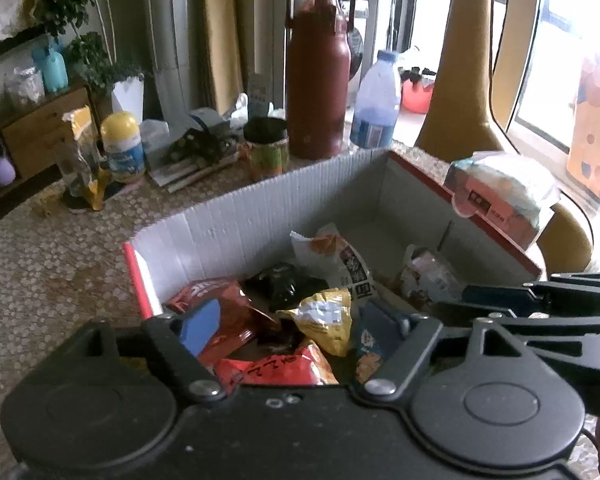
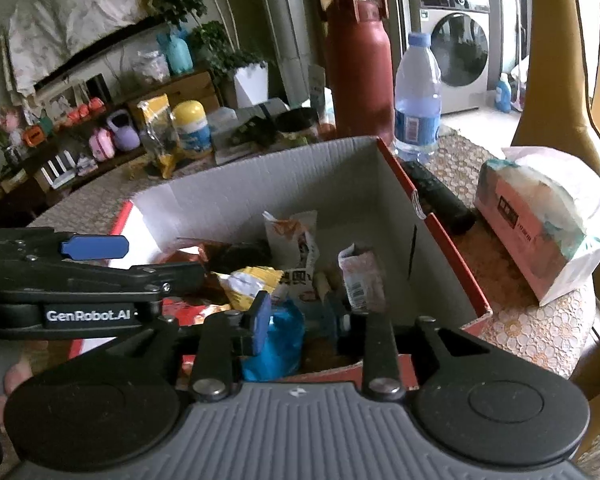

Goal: Organize snacks

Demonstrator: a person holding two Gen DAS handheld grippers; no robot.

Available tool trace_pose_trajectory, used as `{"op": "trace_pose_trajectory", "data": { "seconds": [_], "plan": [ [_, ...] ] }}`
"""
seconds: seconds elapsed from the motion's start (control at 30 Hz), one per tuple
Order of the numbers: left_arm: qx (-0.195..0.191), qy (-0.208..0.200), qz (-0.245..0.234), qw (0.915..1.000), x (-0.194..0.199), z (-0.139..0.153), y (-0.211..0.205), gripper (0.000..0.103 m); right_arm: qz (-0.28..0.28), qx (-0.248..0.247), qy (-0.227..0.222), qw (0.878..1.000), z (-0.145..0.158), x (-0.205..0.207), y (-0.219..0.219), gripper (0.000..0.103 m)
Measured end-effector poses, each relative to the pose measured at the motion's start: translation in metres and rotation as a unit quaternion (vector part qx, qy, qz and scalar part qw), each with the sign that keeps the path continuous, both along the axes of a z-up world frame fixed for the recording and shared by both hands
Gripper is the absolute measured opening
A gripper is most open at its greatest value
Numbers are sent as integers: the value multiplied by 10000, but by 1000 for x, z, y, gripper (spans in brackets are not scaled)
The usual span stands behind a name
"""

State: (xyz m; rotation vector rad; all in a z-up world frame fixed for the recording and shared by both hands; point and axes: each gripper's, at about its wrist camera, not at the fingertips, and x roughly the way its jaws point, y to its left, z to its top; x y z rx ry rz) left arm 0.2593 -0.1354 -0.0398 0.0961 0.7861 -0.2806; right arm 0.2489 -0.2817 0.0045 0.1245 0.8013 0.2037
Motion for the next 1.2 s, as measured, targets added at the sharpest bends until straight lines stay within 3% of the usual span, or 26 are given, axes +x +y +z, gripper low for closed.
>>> {"op": "trace_pose_trajectory", "data": {
  "seconds": [0.07,0.4,0.47,0.5,0.53,0.7,1.2],
  "plan": [
    [-45,-100,1,9999,-8,7,3,89,3,24,-52,10000,5,-6,1,28],
    [-213,-477,30,9986,-49,38,23,94,26,203,-322,9993,30,-39,1,31],
    [-218,-527,38,9984,-57,42,25,94,16,227,-404,9989,35,-46,1,49],
    [-222,-560,42,9982,-61,45,27,94,-7,245,-461,9986,38,-50,1,65],
    [-220,-596,56,9980,-66,47,29,94,-19,269,-545,9982,41,-54,0,68],
    [-316,-748,138,9966,-87,58,43,98,95,302,-678,9972,52,-70,3,69],
    [-435,-985,284,9938,-147,76,69,103,239,451,-1135,9922,73,-117,1,93]
  ]
}}
